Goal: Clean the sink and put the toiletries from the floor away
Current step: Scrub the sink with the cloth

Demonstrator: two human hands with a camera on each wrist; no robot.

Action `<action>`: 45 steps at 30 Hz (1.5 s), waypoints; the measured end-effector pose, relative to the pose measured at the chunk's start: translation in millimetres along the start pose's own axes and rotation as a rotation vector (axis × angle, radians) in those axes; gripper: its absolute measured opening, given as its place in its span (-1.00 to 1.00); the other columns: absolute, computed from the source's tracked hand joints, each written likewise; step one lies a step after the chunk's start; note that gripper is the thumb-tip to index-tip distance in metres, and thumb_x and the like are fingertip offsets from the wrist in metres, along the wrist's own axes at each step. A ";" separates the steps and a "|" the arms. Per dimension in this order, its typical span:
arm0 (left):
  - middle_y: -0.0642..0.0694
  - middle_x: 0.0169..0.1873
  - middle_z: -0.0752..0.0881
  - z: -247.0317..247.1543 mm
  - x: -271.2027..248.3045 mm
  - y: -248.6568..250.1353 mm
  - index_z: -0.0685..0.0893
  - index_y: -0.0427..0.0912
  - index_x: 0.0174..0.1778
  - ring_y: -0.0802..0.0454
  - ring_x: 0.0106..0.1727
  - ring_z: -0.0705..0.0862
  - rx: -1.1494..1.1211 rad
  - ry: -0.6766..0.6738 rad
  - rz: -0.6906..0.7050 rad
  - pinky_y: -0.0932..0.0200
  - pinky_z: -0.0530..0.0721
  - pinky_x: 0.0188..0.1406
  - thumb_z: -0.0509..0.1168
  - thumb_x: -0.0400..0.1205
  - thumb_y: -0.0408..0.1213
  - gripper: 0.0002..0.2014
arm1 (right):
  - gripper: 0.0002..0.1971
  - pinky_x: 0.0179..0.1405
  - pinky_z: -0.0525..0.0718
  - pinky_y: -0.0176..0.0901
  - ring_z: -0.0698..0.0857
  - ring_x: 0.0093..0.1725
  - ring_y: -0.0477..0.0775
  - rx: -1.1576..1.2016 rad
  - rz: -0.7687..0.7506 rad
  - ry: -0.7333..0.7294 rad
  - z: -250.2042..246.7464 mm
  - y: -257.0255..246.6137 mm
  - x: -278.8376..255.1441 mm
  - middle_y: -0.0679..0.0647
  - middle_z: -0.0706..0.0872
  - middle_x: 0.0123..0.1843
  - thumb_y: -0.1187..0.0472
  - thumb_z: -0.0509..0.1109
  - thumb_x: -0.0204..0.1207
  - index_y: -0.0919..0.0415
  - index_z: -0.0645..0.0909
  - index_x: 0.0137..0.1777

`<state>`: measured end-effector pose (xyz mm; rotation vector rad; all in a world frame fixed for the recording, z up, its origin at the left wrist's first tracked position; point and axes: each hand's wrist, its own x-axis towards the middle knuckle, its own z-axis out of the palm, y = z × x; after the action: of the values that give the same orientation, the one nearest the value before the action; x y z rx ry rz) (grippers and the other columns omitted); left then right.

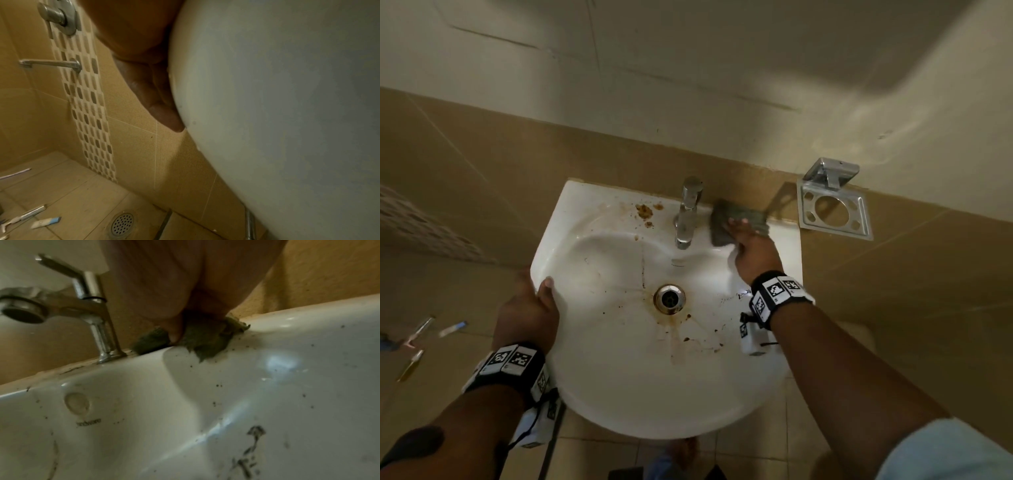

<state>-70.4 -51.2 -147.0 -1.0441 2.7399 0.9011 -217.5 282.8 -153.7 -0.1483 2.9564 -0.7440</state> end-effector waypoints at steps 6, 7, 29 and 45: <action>-0.54 0.08 0.69 -1.4 -2.1 4.2 0.27 -0.07 0.54 -0.58 0.08 0.67 0.002 -0.010 -0.010 -0.28 0.61 0.05 0.01 0.79 0.02 -0.57 | -0.23 0.74 0.14 0.03 0.12 0.75 0.07 -0.108 -0.104 -0.088 20.5 -34.6 5.0 0.02 0.23 0.75 0.56 0.15 0.55 0.01 0.23 0.73; -0.53 0.09 0.69 -0.8 -1.4 3.3 0.27 -0.06 0.54 -0.57 0.09 0.67 0.001 -0.003 -0.017 -0.29 0.61 0.06 0.02 0.79 0.03 -0.57 | -0.23 0.75 0.08 0.01 0.07 0.77 0.08 -0.104 -0.064 -0.091 19.7 -36.4 12.0 0.03 0.20 0.76 0.56 0.15 0.56 0.02 0.21 0.74; -0.55 0.13 0.68 -2.9 -5.1 9.4 0.24 0.04 0.57 -0.59 0.09 0.66 0.014 -0.018 -0.047 -0.31 0.58 0.08 0.01 0.79 0.02 -0.57 | -0.58 0.44 0.56 -0.03 0.64 0.37 0.28 0.055 0.416 0.074 -35.6 37.6 -18.1 0.17 0.62 0.48 0.27 0.19 0.72 0.00 0.54 0.54; -0.55 0.11 0.68 0.5 -2.2 6.1 0.24 0.00 0.52 -0.59 0.11 0.65 0.062 -0.002 -0.044 -0.35 0.59 0.13 0.01 0.78 0.06 -0.58 | -0.45 0.67 0.27 -0.04 0.44 0.60 0.25 0.025 0.099 0.045 -10.6 23.7 16.9 0.17 0.50 0.61 0.45 0.22 0.64 0.06 0.50 0.59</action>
<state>-72.7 -46.0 -143.8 -1.0879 2.7132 0.8045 -237.1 306.5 -156.6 0.0162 2.9696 -0.7802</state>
